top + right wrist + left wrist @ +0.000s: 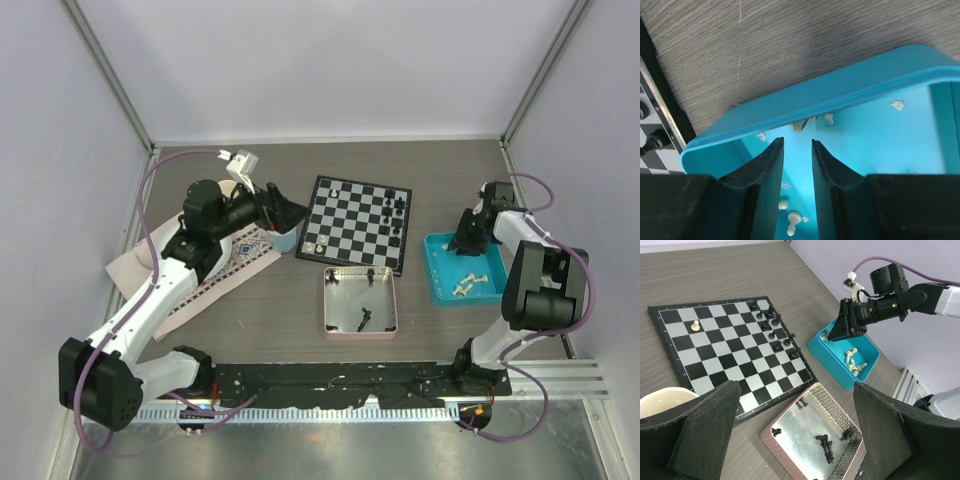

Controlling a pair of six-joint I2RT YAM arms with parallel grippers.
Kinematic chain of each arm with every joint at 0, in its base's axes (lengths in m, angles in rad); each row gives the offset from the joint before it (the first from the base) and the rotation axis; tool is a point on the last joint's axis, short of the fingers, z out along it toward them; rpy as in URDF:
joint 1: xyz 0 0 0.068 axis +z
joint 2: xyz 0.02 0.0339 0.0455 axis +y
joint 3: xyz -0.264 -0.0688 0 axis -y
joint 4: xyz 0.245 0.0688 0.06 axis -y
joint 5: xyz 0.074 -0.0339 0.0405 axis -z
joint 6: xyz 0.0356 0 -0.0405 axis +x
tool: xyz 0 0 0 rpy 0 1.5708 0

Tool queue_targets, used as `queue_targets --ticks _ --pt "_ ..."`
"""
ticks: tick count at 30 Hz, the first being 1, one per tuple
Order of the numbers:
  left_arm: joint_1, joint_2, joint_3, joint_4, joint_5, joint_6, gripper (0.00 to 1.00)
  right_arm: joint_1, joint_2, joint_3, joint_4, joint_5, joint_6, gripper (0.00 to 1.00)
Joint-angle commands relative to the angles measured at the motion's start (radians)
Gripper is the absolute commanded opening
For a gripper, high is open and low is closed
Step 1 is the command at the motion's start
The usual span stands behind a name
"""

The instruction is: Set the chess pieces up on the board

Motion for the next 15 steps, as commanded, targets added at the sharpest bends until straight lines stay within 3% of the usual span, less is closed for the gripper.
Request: queue_targets --ticks 1,15 --pt "0.003 -0.034 -0.009 0.042 -0.001 -0.005 0.99 -0.005 0.035 0.064 0.036 0.0 0.042 0.34" --pt "0.003 -0.031 -0.011 0.034 -0.002 -0.003 1.0 -0.01 0.105 0.092 0.04 0.022 0.038 0.29"
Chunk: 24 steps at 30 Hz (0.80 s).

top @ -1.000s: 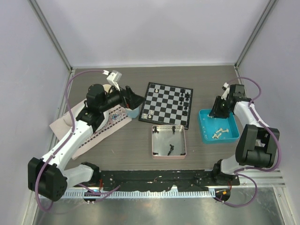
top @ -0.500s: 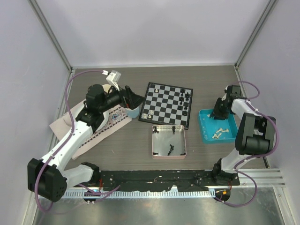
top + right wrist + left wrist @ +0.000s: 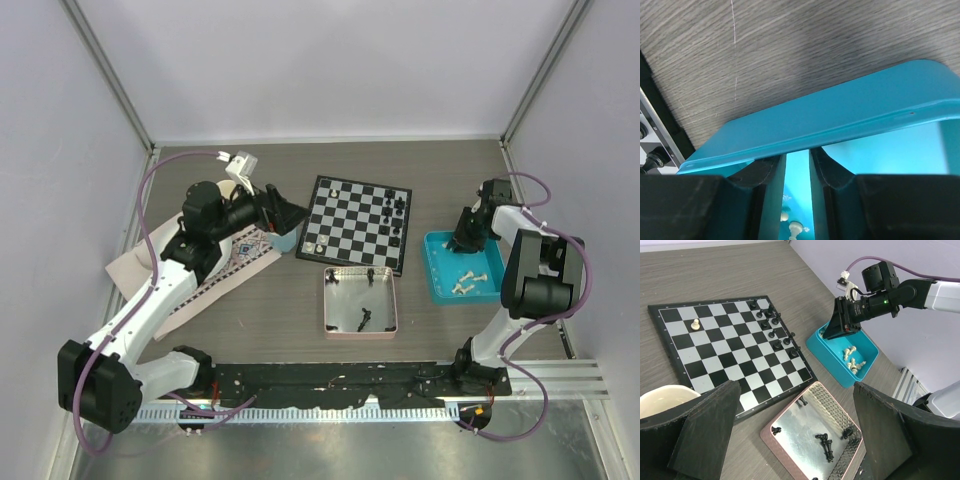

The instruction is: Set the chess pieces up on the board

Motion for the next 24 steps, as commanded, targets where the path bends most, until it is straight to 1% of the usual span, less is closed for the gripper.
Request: queue_targets --ticks 1,5,8,9,12,20,24 --pt "0.003 -0.018 0.002 0.035 -0.001 -0.003 1.0 -0.007 0.008 0.033 0.032 0.018 0.013 0.29" --pt "0.003 -0.02 0.002 0.035 -0.001 -0.004 1.0 -0.01 0.009 0.03 0.032 0.02 0.013 0.24" --pt "0.003 -0.02 0.002 0.035 0.001 -0.004 1.0 -0.014 0.003 0.025 0.033 0.025 0.01 0.18" --pt "0.003 -0.018 0.0 0.033 0.001 -0.006 1.0 -0.015 0.0 0.024 0.036 0.023 0.005 0.14" --pt "0.003 -0.021 0.0 0.033 0.001 -0.006 1.0 -0.015 -0.009 0.016 0.035 0.02 -0.001 0.08" --pt "0.003 -0.017 0.0 0.036 0.019 -0.012 1.0 -0.017 -0.054 -0.01 0.027 0.012 -0.043 0.02" --pt "0.003 -0.012 0.002 0.044 0.044 -0.021 1.0 -0.017 -0.081 -0.019 0.007 0.005 -0.079 0.01"
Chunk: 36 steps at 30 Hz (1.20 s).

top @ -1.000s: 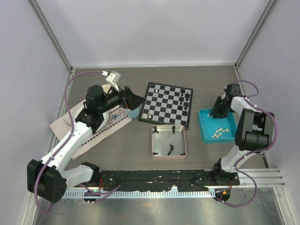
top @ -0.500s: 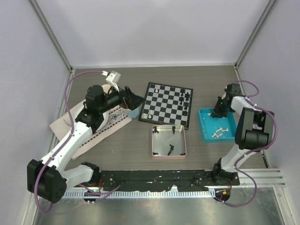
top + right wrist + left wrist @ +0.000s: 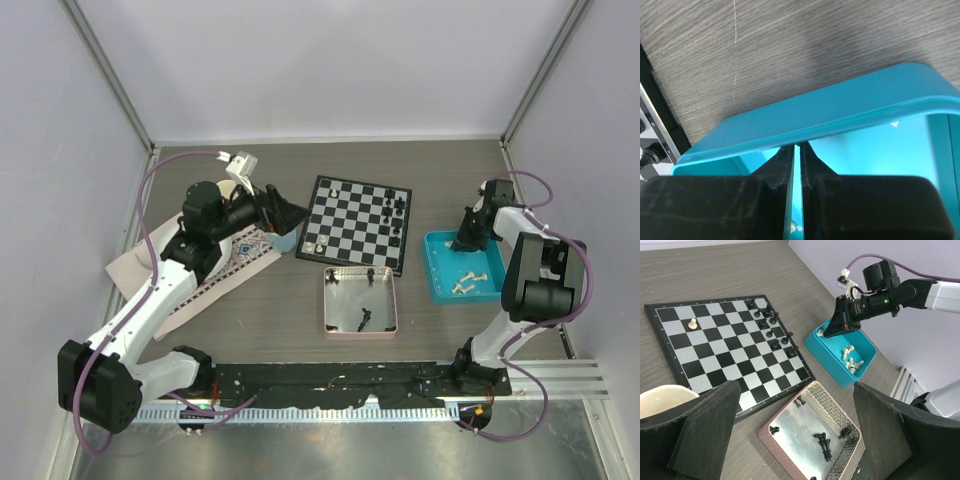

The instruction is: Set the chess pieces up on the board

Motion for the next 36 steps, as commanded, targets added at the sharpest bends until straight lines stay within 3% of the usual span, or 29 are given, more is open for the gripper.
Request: queue_targets --ticks 1,7,12,17,25,36 --pt "0.001 -0.011 0.003 0.049 0.044 -0.022 1.0 -0.007 -0.08 -0.015 -0.024 0.011 -0.061 0.01" --pt "-0.052 0.064 0.025 0.139 0.078 -0.142 1.0 -0.006 -0.139 -0.053 -0.062 -0.029 -0.156 0.01" --pt "-0.172 0.182 0.069 0.283 0.067 -0.262 1.0 -0.007 -0.239 -0.091 -0.07 -0.072 -0.211 0.01" --pt "-0.255 0.371 0.169 0.392 0.063 -0.415 0.98 -0.007 -0.32 -0.091 -0.09 -0.132 -0.294 0.01" --pt "-0.336 0.681 0.382 0.498 0.106 -0.606 0.92 -0.007 -0.409 -0.055 -0.108 -0.279 -0.297 0.01" --pt "-0.41 0.942 0.583 0.477 0.123 -0.661 0.81 -0.007 -0.456 -0.036 -0.108 -0.446 -0.247 0.01"
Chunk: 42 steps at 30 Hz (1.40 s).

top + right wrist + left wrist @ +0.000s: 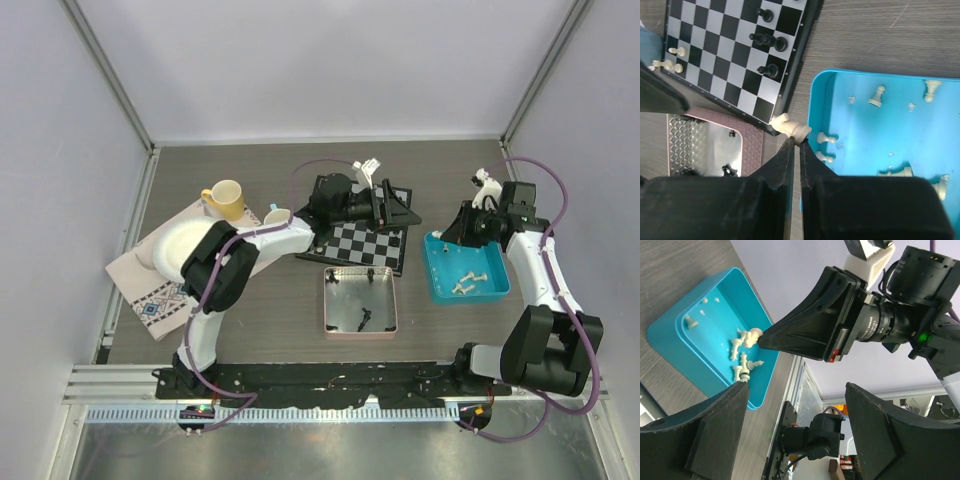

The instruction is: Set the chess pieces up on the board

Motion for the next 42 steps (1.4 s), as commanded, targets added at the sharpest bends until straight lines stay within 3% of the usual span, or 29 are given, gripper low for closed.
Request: queue_targets --ticks 1,10,16,21,29,38,41,42 --pt "-0.025 0.046 0.092 0.03 0.028 -0.022 0.79 -0.003 -0.042 0.046 0.01 -0.099 0.021 0.01" --pt "-0.037 0.131 0.179 -0.06 0.023 -0.013 0.63 -0.003 -0.057 0.052 0.01 -0.193 0.035 0.01" --pt "-0.045 0.137 0.213 -0.135 0.017 0.027 0.6 -0.003 -0.056 0.054 0.012 -0.23 0.047 0.01" --pt "-0.048 0.151 0.23 -0.144 0.028 0.028 0.49 -0.001 -0.057 0.052 0.012 -0.248 0.047 0.01" --pt "-0.057 0.161 0.251 -0.163 0.036 0.034 0.46 -0.001 -0.062 0.041 0.021 -0.271 0.08 0.01" --pt "-0.06 0.163 0.265 -0.186 0.031 0.044 0.26 0.008 -0.066 0.026 0.021 -0.274 0.081 0.01" --pt "-0.058 0.154 0.261 -0.187 0.031 0.05 0.15 0.011 -0.066 0.023 0.025 -0.273 0.081 0.01" --pt "-0.058 0.151 0.258 -0.187 0.028 0.054 0.07 0.012 -0.066 0.021 0.025 -0.273 0.075 0.01"
